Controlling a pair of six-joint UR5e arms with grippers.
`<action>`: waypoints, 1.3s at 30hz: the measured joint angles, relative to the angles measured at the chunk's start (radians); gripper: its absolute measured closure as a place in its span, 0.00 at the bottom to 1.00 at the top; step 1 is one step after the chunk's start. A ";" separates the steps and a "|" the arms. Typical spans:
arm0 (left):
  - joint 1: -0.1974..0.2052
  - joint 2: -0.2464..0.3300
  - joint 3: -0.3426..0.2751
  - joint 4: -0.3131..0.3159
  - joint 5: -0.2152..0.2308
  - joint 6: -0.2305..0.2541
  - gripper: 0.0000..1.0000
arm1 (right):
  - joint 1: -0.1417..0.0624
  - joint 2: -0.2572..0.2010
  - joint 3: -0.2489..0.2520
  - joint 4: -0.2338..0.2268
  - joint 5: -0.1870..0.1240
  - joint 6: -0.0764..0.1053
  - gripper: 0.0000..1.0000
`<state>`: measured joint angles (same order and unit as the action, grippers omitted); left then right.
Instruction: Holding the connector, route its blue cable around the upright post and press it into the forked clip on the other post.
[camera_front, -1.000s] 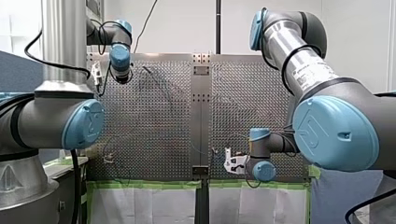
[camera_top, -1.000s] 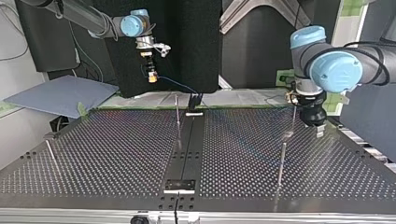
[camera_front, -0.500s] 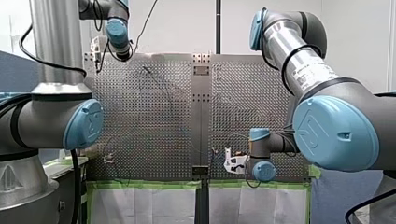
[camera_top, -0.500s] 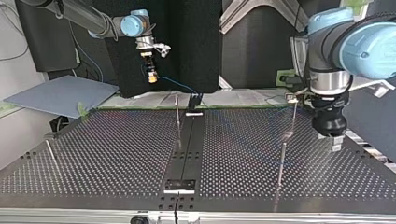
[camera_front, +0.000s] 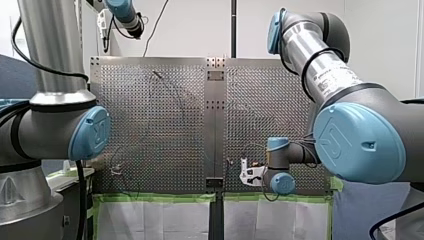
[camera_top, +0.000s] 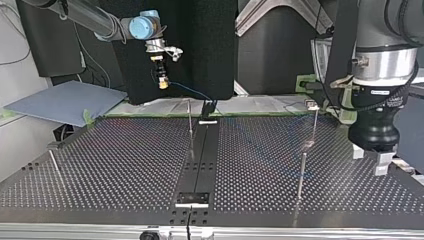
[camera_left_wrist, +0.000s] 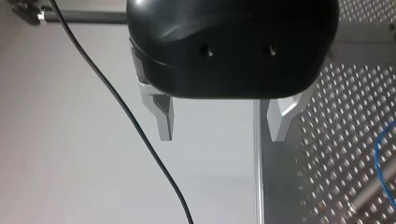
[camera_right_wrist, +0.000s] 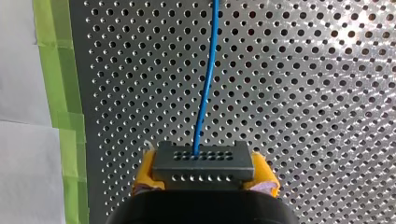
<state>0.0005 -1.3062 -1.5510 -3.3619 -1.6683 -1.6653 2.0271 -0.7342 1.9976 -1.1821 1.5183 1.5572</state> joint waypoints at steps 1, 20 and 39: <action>-0.002 0.000 0.007 -0.009 0.010 0.005 0.00 | 0.000 0.000 0.000 0.000 -0.001 0.000 1.00; -0.048 -0.090 0.017 -0.165 0.082 0.043 0.00 | 0.005 0.000 0.000 -0.001 -0.003 -0.001 1.00; -0.071 -0.095 0.016 -0.136 0.045 0.022 0.00 | 0.003 0.000 -0.001 0.001 -0.004 -0.001 1.00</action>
<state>-0.0705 -1.4010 -1.5346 -3.4983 -1.6237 -1.6435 2.0302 -0.7342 1.9971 -1.1815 1.5143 1.5562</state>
